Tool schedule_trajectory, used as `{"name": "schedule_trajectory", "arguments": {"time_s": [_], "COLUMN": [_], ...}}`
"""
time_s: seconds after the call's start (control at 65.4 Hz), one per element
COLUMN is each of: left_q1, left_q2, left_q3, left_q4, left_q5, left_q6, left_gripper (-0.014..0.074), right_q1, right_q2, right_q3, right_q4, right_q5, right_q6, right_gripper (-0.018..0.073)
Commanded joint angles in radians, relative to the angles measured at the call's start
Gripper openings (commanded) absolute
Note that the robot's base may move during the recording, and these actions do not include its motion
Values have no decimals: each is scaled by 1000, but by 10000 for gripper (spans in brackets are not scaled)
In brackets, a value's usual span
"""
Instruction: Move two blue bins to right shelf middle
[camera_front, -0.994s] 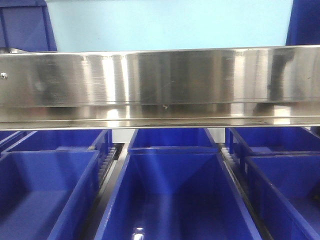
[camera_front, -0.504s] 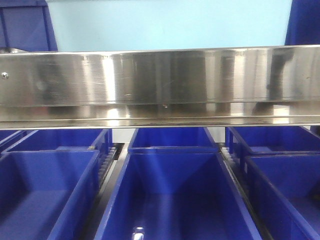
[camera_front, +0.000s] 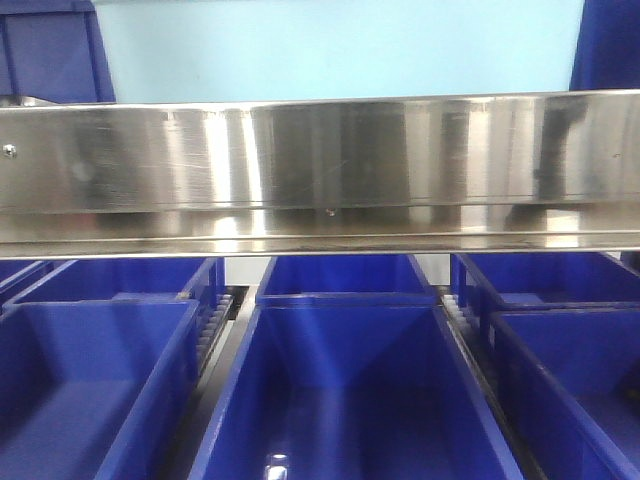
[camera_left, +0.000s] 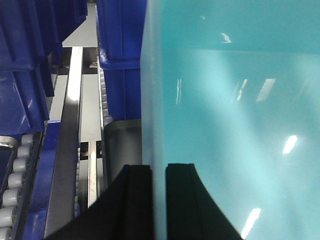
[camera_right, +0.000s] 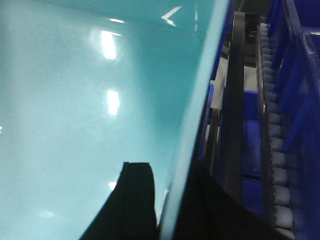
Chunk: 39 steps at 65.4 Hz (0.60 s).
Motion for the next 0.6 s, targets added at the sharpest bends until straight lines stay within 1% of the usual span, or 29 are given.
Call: {"name": "schedule_trajectory", "arguments": {"time_s": [0.0,0.138,0.229,0.336,0.504,0.581], "left_q1": [-4,-4,-4,-4,-4,-4], "left_q2": [-4,-4,-6,-12,-12,-12], "left_q3": [-12,-12,-12,-14,-14,-14], "left_q4": [-34,-35,-64,-97,-107,-107], "left_q5": [-84,-84,-64,24,152,186], "left_q6": [-3,-3,-3,-3,-3,-1], "left_gripper": [-111,-111,-111,-111,-111,-111], "right_q1": [9,9,9,9,9,9], "right_q2": [-15,-15,-15,-15,-15,-10], "right_q3": [-15,-15,-15,-15,-15,-15], "right_q4": [56,56,56,56,54,54], "right_q5": [-26,-28,-5,34,60,60], "right_q6": [-26,-26,-26,-26,-26,-26], "right_gripper": [-152,-152,-152,-152,-152,-152]}}
